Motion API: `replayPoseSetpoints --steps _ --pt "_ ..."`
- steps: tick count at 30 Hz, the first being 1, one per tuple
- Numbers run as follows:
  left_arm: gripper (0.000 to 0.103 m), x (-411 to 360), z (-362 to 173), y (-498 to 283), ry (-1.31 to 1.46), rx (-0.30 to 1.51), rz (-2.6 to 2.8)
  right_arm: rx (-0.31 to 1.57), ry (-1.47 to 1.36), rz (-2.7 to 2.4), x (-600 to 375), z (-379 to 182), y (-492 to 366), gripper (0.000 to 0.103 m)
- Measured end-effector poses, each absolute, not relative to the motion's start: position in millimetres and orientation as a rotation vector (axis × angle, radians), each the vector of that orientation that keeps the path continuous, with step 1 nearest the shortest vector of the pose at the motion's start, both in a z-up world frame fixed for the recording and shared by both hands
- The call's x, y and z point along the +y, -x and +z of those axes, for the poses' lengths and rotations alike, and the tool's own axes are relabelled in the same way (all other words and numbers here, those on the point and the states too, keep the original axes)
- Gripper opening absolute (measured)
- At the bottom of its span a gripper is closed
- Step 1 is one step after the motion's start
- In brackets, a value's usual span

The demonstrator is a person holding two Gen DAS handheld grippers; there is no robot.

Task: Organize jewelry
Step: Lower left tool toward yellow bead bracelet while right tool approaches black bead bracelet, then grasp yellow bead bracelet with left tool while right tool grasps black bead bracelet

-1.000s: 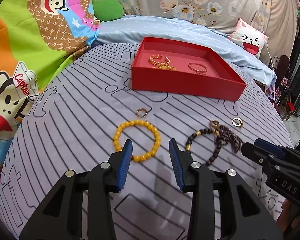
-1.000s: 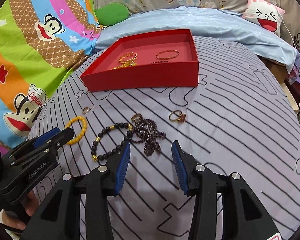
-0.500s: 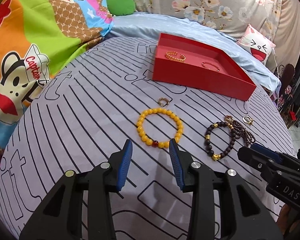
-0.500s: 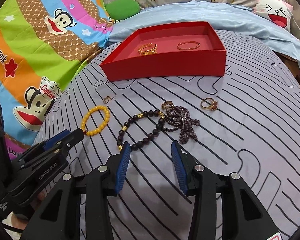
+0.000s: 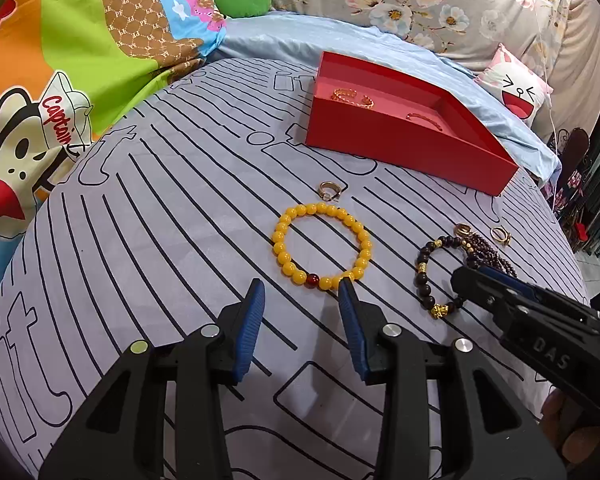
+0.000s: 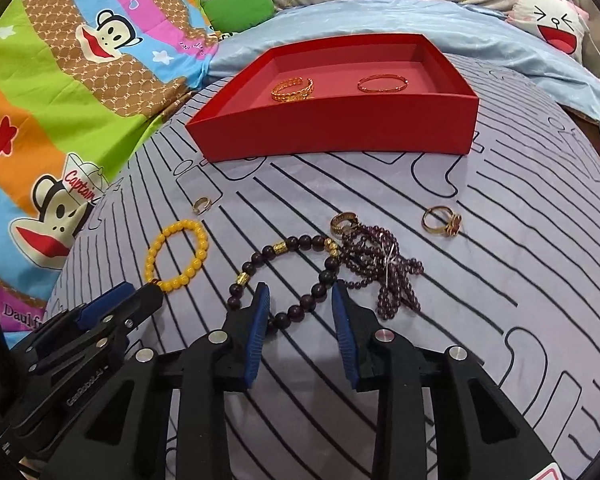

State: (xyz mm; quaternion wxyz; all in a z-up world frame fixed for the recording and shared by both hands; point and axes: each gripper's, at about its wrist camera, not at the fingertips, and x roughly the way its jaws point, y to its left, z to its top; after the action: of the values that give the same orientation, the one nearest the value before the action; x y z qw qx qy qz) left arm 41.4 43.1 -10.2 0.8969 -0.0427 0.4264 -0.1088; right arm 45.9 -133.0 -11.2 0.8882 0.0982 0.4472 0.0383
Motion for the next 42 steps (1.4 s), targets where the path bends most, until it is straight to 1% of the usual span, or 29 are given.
replayPoseSetpoints --steps 1,2,5,8,15,20,21,23,25,26,33,42 --pt "0.037 43.4 -10.2 -41.4 0.087 0.883 -0.226 0.927 -0.195 0.073 -132.5 -11.4 -47.1 0.027" --pt "0.037 43.4 -10.3 -41.4 0.087 0.884 -0.225 0.926 -0.184 0.064 -132.1 -11.6 -47.9 0.022" --pt "0.037 43.1 -10.2 -44.2 0.088 0.885 -0.219 0.922 -0.151 0.045 -133.6 -12.4 -46.8 0.014" --pt "0.037 43.2 -9.3 -47.3 0.094 0.885 -0.216 0.922 -0.160 0.038 -139.8 -12.6 -42.1 0.008" --pt "0.037 40.4 -6.4 -61.6 0.088 0.888 -0.200 0.926 -0.172 0.036 -147.7 -11.9 -32.7 0.007" --pt "0.035 38.4 -10.6 -71.2 0.083 0.890 -0.197 0.929 -0.179 0.039 -149.8 -11.8 -29.6 0.007" --pt "0.033 38.0 -10.7 -72.1 0.086 0.890 -0.200 0.930 -0.182 0.039 -150.4 -11.9 -29.6 0.007" --pt "0.023 37.7 -11.1 -72.6 0.089 0.892 -0.211 0.931 -0.185 0.040 -150.7 -11.8 -29.0 0.007" --pt "0.011 37.1 -11.6 -72.9 0.091 0.895 -0.223 0.932 -0.188 0.041 -150.5 -11.6 -29.3 0.007" --pt "0.009 36.4 -11.8 -72.8 0.090 0.897 -0.230 0.933 -0.190 0.041 -150.5 -11.5 -29.4 0.007" --pt "0.007 31.7 -8.1 -71.3 0.086 0.905 -0.251 0.930 -0.226 0.050 -158.0 -6.5 -25.3 0.007" --pt "0.007 21.5 21.6 -63.5 0.085 0.878 -0.303 0.856 -0.239 0.041 -172.8 25.5 -17.0 0.007"
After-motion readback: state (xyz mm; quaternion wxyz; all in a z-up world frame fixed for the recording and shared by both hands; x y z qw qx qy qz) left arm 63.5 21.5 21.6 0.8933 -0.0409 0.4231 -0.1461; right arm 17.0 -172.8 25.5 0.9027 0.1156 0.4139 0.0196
